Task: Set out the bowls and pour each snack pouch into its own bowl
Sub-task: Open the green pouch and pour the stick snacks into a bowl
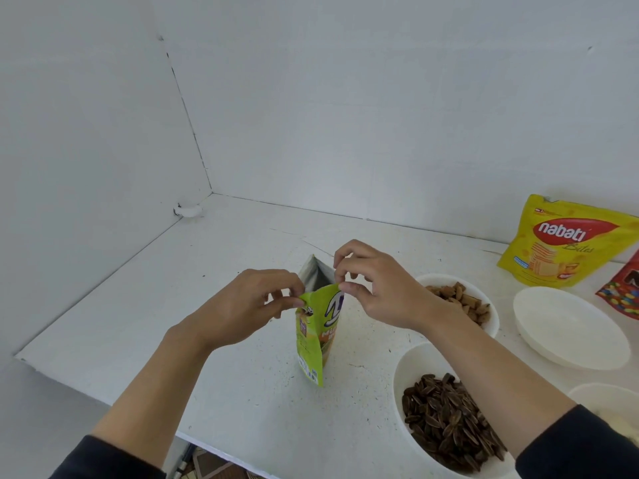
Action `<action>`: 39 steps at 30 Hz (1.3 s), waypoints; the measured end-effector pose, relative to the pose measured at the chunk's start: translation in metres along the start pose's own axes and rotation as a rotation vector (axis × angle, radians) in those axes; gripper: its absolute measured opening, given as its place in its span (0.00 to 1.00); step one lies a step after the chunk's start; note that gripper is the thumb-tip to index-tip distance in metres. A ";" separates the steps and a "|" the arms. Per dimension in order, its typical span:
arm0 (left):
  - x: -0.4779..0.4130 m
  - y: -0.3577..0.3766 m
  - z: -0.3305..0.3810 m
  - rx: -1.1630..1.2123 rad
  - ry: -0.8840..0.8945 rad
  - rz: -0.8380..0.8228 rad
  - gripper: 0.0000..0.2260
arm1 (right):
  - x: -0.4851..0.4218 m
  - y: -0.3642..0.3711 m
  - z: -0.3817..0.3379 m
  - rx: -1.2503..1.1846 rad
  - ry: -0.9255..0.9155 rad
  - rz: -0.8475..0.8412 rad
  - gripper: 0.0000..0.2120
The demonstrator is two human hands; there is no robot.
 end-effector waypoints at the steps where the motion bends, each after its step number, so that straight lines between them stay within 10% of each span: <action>1: -0.002 0.000 0.002 0.003 0.003 0.007 0.02 | 0.001 0.000 -0.001 -0.014 0.006 0.009 0.04; 29: -0.039 -0.022 0.028 -0.250 0.109 0.130 0.06 | 0.002 -0.001 0.006 -0.182 0.096 0.276 0.09; 35: -0.044 -0.030 0.033 -0.257 0.046 0.277 0.08 | 0.016 0.020 0.012 -0.615 0.285 0.022 0.26; 39: -0.048 -0.031 0.037 -0.263 0.049 0.317 0.07 | 0.024 0.034 0.020 -0.503 0.349 -0.058 0.19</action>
Point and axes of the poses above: each hand's wrist, its own x-axis away from the middle knuckle, its own y-axis out of the palm, z = x × y, the point moved 6 cm from there along -x, towards the middle knuckle, and after that the axes turned 1 degree about z, right-handed, at the moved point
